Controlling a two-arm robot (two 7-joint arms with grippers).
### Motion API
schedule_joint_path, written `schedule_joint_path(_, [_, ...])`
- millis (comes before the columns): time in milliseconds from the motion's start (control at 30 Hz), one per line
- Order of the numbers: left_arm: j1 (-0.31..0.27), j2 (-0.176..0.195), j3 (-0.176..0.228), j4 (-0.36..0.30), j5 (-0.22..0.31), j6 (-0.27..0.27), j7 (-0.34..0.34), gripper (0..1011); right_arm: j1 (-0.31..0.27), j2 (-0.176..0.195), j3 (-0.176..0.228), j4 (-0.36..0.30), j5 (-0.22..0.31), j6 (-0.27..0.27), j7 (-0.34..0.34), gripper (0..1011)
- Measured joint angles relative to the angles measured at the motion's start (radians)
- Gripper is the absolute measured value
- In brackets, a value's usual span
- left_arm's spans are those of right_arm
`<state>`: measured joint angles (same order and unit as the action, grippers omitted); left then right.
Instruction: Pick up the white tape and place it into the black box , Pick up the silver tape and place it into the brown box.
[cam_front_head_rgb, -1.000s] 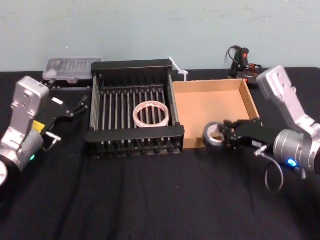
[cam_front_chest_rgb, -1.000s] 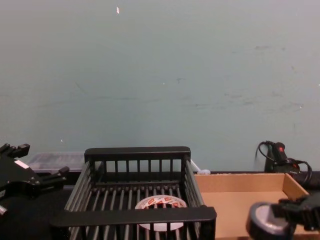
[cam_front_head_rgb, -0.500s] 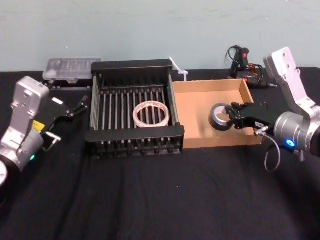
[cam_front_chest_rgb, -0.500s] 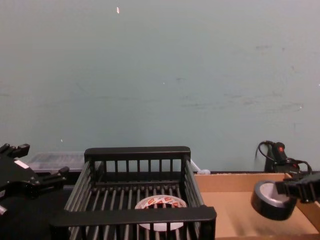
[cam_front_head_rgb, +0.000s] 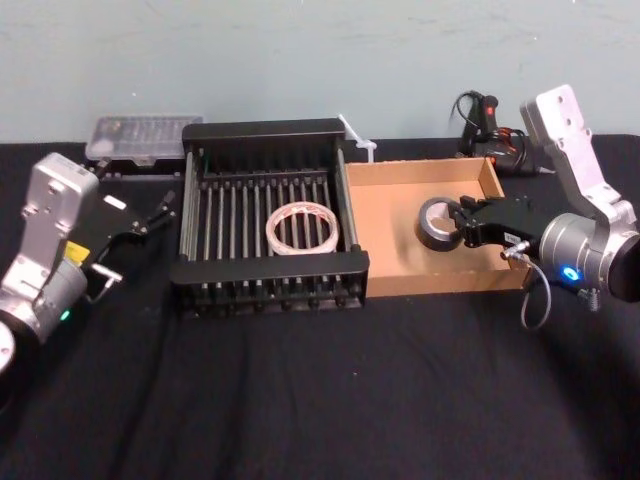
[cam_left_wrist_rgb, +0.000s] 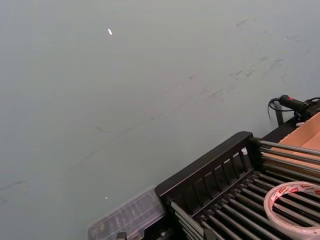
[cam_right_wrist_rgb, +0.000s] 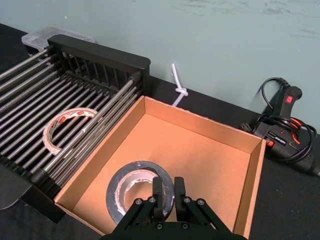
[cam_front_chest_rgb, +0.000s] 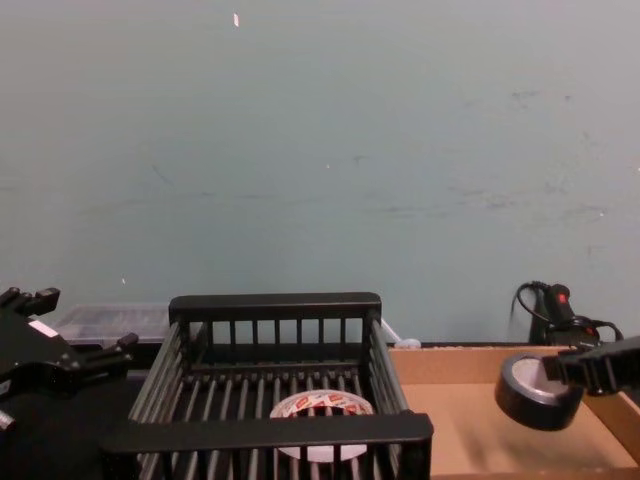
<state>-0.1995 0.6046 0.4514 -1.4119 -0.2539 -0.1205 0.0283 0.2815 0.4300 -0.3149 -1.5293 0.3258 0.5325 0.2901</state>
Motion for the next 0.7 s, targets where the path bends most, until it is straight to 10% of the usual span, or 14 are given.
schedule_joint_path(700, [0.0, 0.0, 0.0, 0.0, 0.0, 0.0, 0.0, 1001, -0.002, 0.005, -0.003, -0.006, 0.0, 0.0, 0.001, 270])
